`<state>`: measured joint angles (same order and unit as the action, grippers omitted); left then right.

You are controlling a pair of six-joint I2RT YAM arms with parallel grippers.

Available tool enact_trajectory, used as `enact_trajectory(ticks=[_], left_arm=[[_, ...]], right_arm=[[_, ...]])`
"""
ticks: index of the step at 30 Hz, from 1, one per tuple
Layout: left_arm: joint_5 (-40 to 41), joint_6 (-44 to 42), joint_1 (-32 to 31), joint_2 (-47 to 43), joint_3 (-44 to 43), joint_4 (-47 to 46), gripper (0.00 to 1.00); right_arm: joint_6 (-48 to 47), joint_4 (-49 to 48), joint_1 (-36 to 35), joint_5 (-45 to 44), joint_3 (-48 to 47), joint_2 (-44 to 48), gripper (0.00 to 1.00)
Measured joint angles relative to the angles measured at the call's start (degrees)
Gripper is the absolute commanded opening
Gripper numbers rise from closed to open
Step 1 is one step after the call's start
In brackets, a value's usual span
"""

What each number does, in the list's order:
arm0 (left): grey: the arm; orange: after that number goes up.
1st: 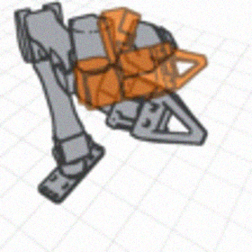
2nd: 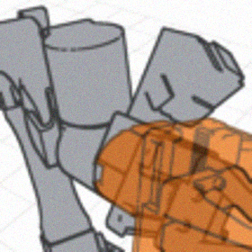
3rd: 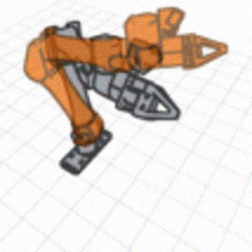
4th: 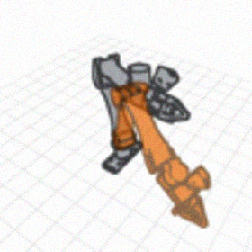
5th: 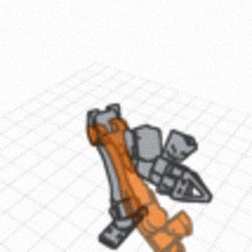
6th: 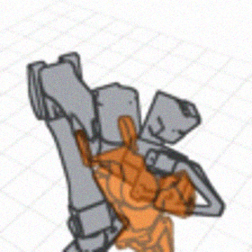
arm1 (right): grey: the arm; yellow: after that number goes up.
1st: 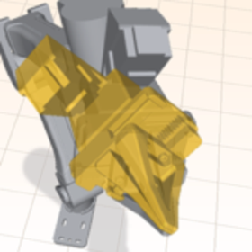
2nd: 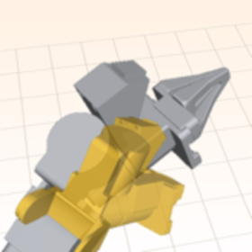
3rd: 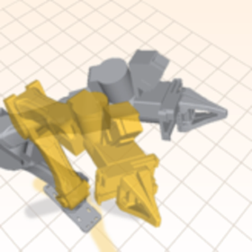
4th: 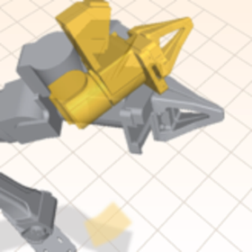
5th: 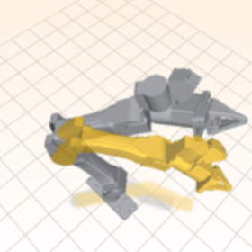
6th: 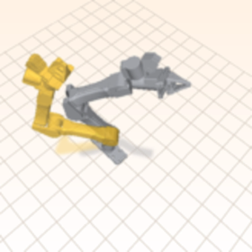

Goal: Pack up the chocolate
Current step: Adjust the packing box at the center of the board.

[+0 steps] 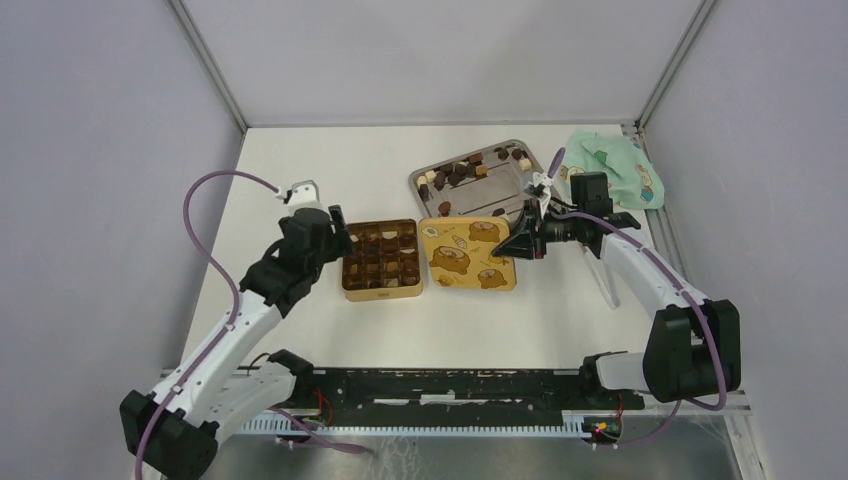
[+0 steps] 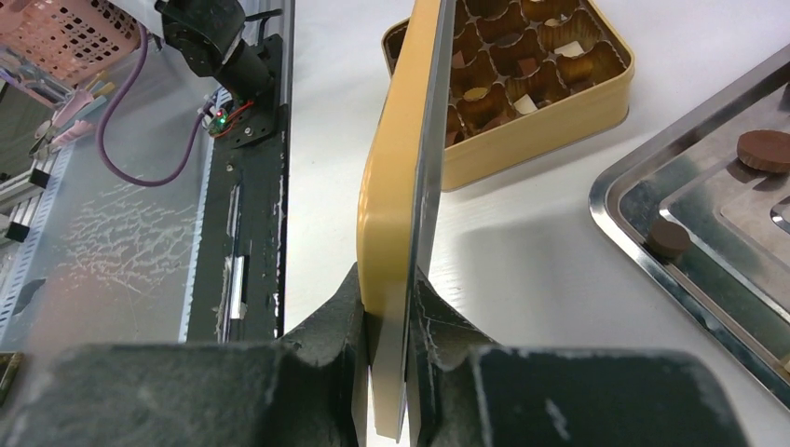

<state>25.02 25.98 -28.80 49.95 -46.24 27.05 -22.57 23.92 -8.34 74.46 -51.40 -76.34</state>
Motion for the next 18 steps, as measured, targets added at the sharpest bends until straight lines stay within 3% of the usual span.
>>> enact_trajectory(ticks=[3, 6, 7, 11, 15, 18], left_arm=[[-0.2, 1.75, 6.71, 2.78, 2.47, 1.99, 0.58], [-4.33, 1.9, 14.91, 7.23, 3.37, 1.49, 0.24], [-6.14, 2.01, 17.55, 9.64, 3.32, 0.5, 0.2], [-14.01, 1.95, 24.68, 22.8, 0.5, -1.49, 0.11], [-20.06, 1.88, 25.88, 33.33, -2.4, -2.62, 0.08], [-24.7, 1.9, 25.81, 35.91, -1.55, -3.65, 0.08]], right_arm=[[2.19, -1.86, -0.04, 0.07, 0.0, 0.0, 0.0], [3.41, -2.84, -0.02, 0.07, 0.0, 0.0, 0.0], [3.69, -3.06, -0.04, 0.04, 0.0, 0.0, 0.0], [4.63, -3.78, -0.04, 0.02, 0.0, 0.22, 0.0], [5.29, -4.17, -0.04, 0.04, 0.0, 0.5, 0.0], [5.53, -4.15, -0.04, 0.13, 0.0, 0.55, 0.0]])
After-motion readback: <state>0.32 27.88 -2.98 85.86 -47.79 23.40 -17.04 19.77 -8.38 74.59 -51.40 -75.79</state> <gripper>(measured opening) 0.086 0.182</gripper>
